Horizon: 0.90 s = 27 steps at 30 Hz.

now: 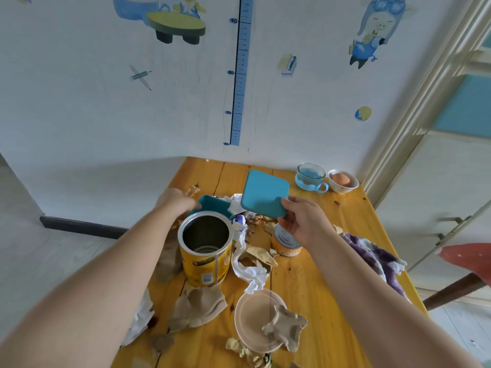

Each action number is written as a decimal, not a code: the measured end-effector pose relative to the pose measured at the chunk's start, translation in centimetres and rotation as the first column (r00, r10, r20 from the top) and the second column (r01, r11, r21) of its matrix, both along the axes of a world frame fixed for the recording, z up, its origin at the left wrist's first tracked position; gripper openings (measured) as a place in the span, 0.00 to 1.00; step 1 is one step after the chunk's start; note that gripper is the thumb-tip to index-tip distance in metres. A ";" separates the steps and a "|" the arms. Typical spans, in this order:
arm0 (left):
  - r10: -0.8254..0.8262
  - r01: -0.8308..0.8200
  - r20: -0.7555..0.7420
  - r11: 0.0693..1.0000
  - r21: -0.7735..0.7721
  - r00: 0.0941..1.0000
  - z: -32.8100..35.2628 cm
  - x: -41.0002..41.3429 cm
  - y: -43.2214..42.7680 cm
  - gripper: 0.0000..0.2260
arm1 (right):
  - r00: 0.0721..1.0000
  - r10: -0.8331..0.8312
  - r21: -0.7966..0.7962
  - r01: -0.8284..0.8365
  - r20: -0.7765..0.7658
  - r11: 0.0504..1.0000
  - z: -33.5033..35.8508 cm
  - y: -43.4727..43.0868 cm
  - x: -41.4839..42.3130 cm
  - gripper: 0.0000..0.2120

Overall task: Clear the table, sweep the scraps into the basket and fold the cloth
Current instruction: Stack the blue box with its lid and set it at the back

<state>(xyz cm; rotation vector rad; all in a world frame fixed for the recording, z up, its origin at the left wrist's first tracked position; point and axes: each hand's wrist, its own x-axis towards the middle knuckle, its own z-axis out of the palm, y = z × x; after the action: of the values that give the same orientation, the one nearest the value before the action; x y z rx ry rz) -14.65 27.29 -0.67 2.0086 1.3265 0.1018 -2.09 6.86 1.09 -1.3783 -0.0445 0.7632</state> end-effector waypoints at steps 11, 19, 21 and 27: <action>-0.115 0.114 0.021 0.993 0.042 0.993 -0.2 1.4 0.1 0.16 | 1.000 0.008 -0.009 -0.008 -0.017 1.000 -0.5 1.1 0.6 0.16; -0.030 0.050 0.215 0.995 -0.087 0.976 1.4 1.6 -0.5 0.20 | 0.999 -0.021 0.011 0.022 -0.028 1.000 -0.1 0.3 0.5 0.14; 0.031 0.023 0.338 0.988 -0.153 0.941 2.0 1.6 -0.6 0.18 | 0.999 -0.026 0.015 0.026 -0.021 1.000 0.1 -0.1 0.6 0.14; -0.137 0.019 0.399 0.958 0.286 0.906 4.8 2.1 -2.4 0.20 | 0.999 -0.040 0.066 0.040 -0.008 0.997 0.7 -0.7 0.5 0.11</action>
<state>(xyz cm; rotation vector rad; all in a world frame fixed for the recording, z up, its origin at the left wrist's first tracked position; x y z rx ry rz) -12.60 24.94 4.14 2.1112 0.9950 0.6758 -1.60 6.19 1.81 -1.3098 -0.0364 0.7268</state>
